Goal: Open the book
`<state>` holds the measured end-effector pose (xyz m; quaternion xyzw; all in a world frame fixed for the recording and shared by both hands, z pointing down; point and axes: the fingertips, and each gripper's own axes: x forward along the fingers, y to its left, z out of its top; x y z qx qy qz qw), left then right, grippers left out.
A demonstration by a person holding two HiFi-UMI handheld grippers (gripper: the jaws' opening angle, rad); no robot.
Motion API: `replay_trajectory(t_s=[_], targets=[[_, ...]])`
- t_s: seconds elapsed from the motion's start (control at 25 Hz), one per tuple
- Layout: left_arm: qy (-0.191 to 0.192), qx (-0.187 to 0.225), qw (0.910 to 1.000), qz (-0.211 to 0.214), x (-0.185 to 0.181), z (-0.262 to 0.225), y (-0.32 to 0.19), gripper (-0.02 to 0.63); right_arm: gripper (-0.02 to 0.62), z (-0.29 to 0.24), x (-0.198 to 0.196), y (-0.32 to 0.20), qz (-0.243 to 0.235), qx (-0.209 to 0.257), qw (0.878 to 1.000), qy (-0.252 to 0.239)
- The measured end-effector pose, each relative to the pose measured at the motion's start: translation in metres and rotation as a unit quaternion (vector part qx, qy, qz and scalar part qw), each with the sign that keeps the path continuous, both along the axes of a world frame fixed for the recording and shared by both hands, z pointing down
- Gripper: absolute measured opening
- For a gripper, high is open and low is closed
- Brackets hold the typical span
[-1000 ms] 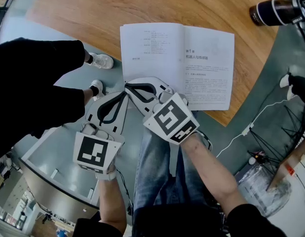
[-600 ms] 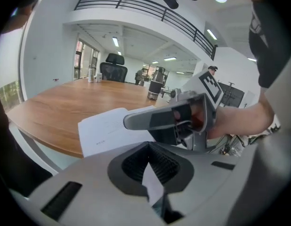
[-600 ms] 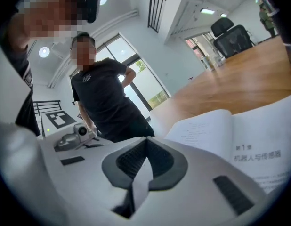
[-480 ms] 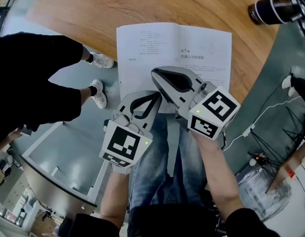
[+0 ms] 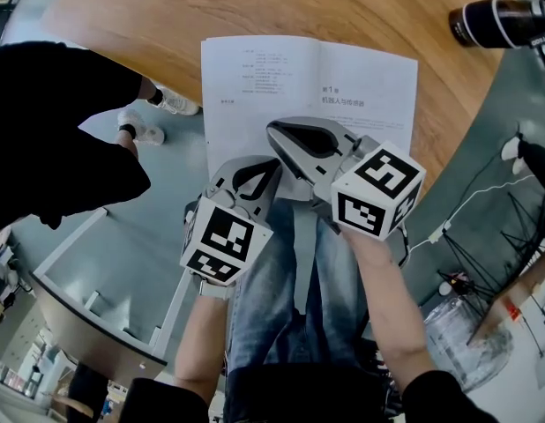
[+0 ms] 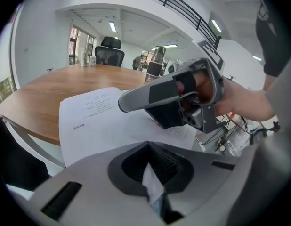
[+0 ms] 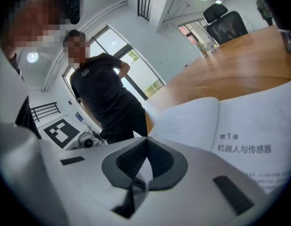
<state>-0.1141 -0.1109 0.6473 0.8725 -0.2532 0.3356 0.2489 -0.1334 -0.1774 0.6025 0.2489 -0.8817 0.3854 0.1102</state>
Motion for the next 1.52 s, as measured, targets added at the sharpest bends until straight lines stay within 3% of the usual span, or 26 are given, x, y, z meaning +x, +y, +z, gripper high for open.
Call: replay_trajectory(t_s=[0.12, 0.32, 0.48, 0.92, 1.16, 1.52], targets=[[0.002, -0.007, 1.0, 0.004, -0.001, 0.003, 0.002, 0.006, -0.012, -0.002, -0.003, -0.007, -0.006, -0.006, 1.0, 0.003], [0.016, -0.015, 0.9997, 0.014, 0.0, 0.005, -0.001, 0.008, -0.012, -0.014, -0.012, -0.022, -0.01, -0.048, 0.997, -0.063], [0.023, -0.025, 0.999, 0.027, -0.001, 0.008, 0.0, 0.006, -0.012, -0.003, -0.012, -0.036, 0.007, -0.059, 0.997, -0.055], [0.033, -0.04, 0.9976, 0.046, -0.002, 0.011, -0.005, 0.007, -0.014, 0.006, -0.019, -0.1, 0.024, -0.105, 0.989, -0.096], [0.037, -0.04, 0.9973, 0.049, -0.012, 0.01, 0.016, 0.006, -0.014, -0.003, -0.015, -0.11, 0.051, -0.087, 0.985, -0.139], [0.042, -0.037, 0.9974, 0.046, -0.012, 0.01, -0.007, 0.008, -0.014, -0.001, -0.018, -0.103, 0.047, -0.126, 0.978, -0.16]])
